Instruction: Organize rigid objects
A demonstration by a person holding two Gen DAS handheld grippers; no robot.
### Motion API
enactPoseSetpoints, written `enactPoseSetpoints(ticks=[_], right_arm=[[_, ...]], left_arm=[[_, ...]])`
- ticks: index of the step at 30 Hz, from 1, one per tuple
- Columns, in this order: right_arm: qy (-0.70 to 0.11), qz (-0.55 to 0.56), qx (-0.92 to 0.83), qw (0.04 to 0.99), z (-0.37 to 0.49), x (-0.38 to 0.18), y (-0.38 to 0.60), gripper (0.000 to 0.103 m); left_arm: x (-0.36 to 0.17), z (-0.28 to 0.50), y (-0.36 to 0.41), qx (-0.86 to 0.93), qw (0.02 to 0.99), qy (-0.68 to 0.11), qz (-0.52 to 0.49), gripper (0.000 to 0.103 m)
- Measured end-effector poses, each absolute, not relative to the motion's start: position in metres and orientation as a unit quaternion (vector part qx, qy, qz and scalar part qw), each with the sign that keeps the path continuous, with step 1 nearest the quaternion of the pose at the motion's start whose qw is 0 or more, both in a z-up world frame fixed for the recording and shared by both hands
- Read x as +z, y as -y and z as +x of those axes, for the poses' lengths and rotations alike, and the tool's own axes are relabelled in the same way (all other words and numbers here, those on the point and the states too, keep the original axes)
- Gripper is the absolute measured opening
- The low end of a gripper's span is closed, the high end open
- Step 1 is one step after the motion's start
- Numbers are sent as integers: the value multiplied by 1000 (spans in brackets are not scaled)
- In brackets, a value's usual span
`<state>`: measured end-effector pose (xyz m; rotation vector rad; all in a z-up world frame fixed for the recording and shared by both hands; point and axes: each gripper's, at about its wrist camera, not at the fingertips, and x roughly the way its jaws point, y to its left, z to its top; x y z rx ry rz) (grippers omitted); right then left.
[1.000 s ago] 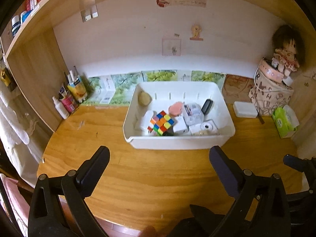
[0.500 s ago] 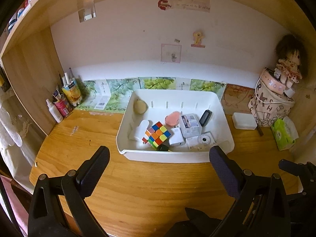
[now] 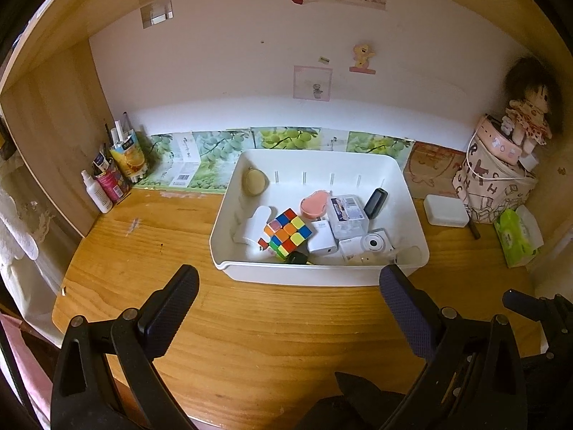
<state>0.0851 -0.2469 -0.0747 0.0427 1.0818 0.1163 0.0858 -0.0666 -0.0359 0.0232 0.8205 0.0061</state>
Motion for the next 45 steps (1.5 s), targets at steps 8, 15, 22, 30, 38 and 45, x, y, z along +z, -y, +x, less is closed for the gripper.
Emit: enactPoseSetpoints(ticks=[8, 15, 22, 30, 38, 45], right_arm=[[-517, 26, 54, 854, 84, -76, 246, 103], [-522, 22, 54, 851, 83, -78, 242, 103], [-524, 19, 55, 850, 83, -78, 240, 103], [-525, 19, 54, 849, 83, -79, 239, 103], [-525, 19, 55, 849, 83, -79, 239, 103], [-526, 18, 54, 849, 82, -80, 239, 103]], left_arm=[[-37, 86, 66, -2, 916, -400, 15, 101], [-37, 86, 66, -3, 916, -401, 14, 101], [-38, 85, 66, -4, 916, -401, 14, 101], [-39, 86, 66, -6, 916, -401, 14, 101], [-39, 86, 66, -4, 916, -402, 14, 101], [-40, 86, 65, -5, 915, -402, 14, 101]])
